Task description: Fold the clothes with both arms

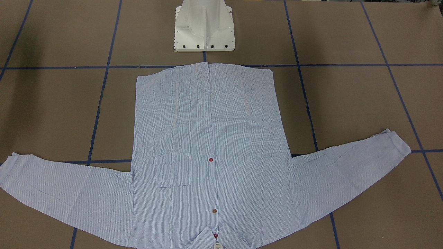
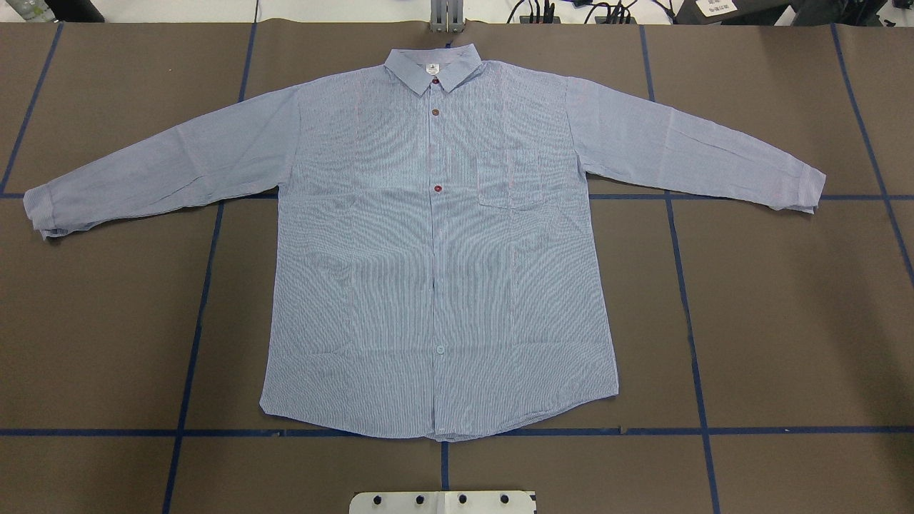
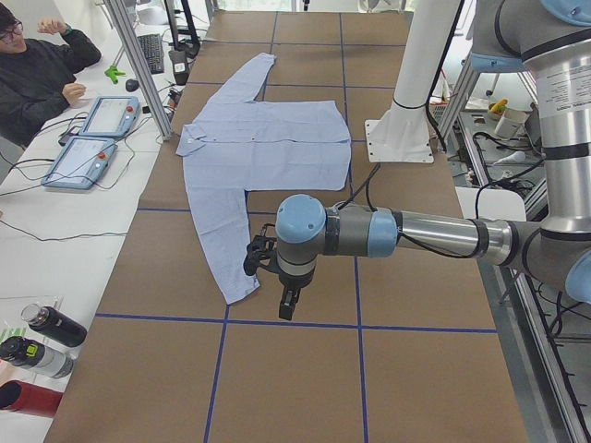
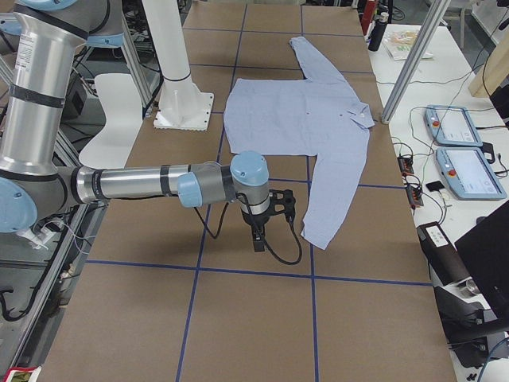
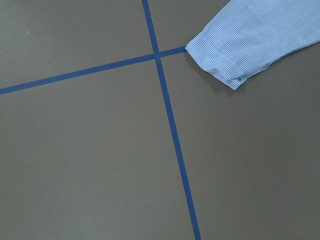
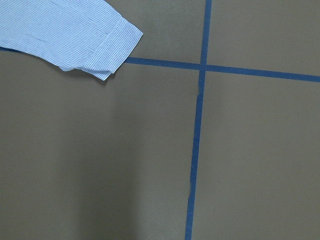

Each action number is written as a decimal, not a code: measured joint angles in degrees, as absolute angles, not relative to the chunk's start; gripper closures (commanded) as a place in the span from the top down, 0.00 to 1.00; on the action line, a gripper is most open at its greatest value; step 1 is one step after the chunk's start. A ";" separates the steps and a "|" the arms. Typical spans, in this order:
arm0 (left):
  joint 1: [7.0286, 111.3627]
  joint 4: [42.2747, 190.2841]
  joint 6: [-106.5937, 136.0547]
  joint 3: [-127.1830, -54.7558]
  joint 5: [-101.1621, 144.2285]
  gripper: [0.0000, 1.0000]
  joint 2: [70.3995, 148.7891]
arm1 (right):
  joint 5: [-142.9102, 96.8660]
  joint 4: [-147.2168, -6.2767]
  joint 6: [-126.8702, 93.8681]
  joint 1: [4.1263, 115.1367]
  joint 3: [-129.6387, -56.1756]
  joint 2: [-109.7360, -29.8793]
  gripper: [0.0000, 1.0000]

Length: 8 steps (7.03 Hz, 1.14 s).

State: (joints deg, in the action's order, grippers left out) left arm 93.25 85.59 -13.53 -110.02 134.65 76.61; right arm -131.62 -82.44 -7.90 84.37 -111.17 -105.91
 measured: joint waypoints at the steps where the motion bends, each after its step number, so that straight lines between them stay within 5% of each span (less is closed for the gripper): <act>1: 93.25 85.62 -13.56 -110.16 134.67 1.00 76.58 | -131.64 -82.44 -7.89 84.37 -111.18 -105.91 1.00; 8: 93.16 88.58 -13.02 -114.89 135.19 1.00 82.41 | -131.34 -79.37 -9.67 80.54 -107.61 -94.81 1.00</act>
